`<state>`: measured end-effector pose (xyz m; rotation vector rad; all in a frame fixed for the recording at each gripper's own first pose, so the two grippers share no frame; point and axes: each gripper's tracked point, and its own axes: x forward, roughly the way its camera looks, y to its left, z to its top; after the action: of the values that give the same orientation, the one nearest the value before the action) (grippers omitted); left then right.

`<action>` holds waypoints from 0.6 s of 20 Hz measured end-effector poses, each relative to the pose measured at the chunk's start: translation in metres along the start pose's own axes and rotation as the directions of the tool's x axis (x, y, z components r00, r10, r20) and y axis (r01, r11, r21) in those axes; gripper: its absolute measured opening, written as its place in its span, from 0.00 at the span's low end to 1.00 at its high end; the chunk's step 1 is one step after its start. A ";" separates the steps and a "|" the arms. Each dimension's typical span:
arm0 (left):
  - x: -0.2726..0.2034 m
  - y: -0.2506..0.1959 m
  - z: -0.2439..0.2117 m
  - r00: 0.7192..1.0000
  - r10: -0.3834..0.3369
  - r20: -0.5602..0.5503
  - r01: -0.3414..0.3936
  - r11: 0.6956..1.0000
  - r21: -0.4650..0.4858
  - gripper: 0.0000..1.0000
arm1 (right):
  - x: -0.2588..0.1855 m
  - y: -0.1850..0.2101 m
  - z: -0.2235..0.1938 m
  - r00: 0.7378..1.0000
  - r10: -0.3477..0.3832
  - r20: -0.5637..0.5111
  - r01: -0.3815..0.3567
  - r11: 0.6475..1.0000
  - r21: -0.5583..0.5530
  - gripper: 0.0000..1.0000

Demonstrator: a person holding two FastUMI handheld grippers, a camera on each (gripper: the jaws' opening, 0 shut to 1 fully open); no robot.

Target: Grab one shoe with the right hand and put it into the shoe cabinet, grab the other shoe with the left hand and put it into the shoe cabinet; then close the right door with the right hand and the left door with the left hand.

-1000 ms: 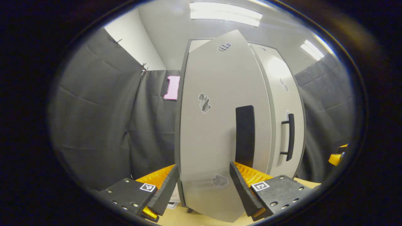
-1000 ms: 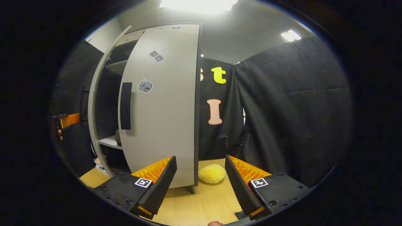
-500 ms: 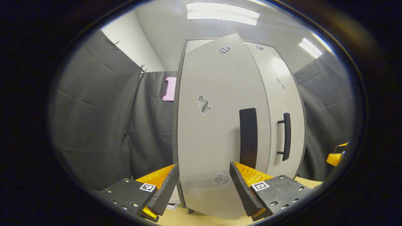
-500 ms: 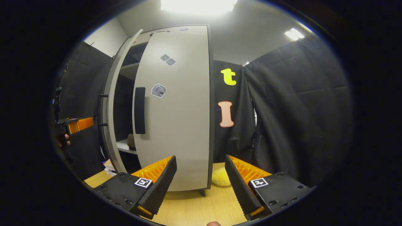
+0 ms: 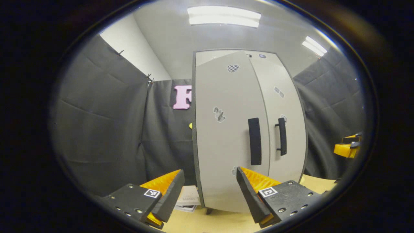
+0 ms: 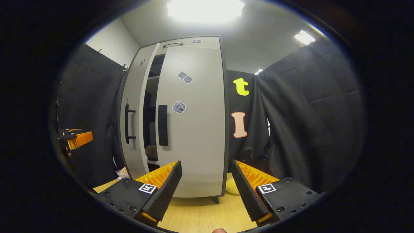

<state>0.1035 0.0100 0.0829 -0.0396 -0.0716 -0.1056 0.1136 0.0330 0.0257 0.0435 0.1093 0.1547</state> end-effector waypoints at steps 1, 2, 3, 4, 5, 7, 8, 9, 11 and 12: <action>-0.008 0.001 0.001 1.000 -0.001 0.001 0.001 1.000 0.007 1.00 | -0.005 0.001 0.001 1.000 0.002 0.001 -0.002 1.000 0.002 0.97; -0.015 0.002 0.000 1.000 -0.002 0.001 0.002 1.000 0.012 1.00 | -0.010 0.001 0.002 1.000 0.005 0.004 -0.005 1.000 0.002 0.97; -0.023 0.002 0.000 1.000 -0.003 -0.002 0.003 1.000 0.012 1.00 | -0.014 0.002 0.001 1.000 0.007 0.006 -0.007 1.000 -0.001 0.98; -0.024 0.001 -0.001 1.000 -0.002 -0.005 0.002 1.000 0.012 1.00 | -0.018 0.001 0.002 1.000 0.007 0.008 -0.006 1.000 -0.008 0.98; -0.032 0.003 -0.003 1.000 0.001 -0.009 -0.001 1.000 0.013 1.00 | -0.022 0.003 0.002 1.000 0.008 0.011 -0.008 1.000 -0.016 0.98; -0.048 0.004 -0.008 1.000 0.006 -0.018 -0.005 1.000 0.017 1.00 | -0.026 0.006 0.002 1.000 0.015 0.016 -0.014 1.000 -0.026 0.98; -0.055 0.004 -0.010 1.000 0.007 -0.024 -0.007 1.000 0.019 1.00 | -0.029 0.007 0.002 1.000 0.018 0.018 -0.017 0.999 -0.027 0.98; -0.059 0.006 -0.013 1.000 0.010 -0.029 -0.009 1.000 0.022 1.00 | -0.032 0.008 0.000 1.000 0.023 0.015 -0.022 0.999 -0.024 0.98; -0.068 0.007 -0.017 0.999 0.011 -0.040 -0.010 1.000 0.029 1.00 | -0.039 0.010 -0.002 0.999 0.033 0.013 -0.033 0.999 -0.018 0.98; -0.072 0.009 -0.020 0.999 0.014 -0.045 -0.013 0.999 0.032 1.00 | -0.041 0.010 -0.002 0.999 0.035 0.015 -0.035 0.999 -0.017 0.98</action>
<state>0.0341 0.0255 0.0570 -0.0058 -0.0282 -0.0917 0.0718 0.0363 0.0290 0.0298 0.0922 0.1905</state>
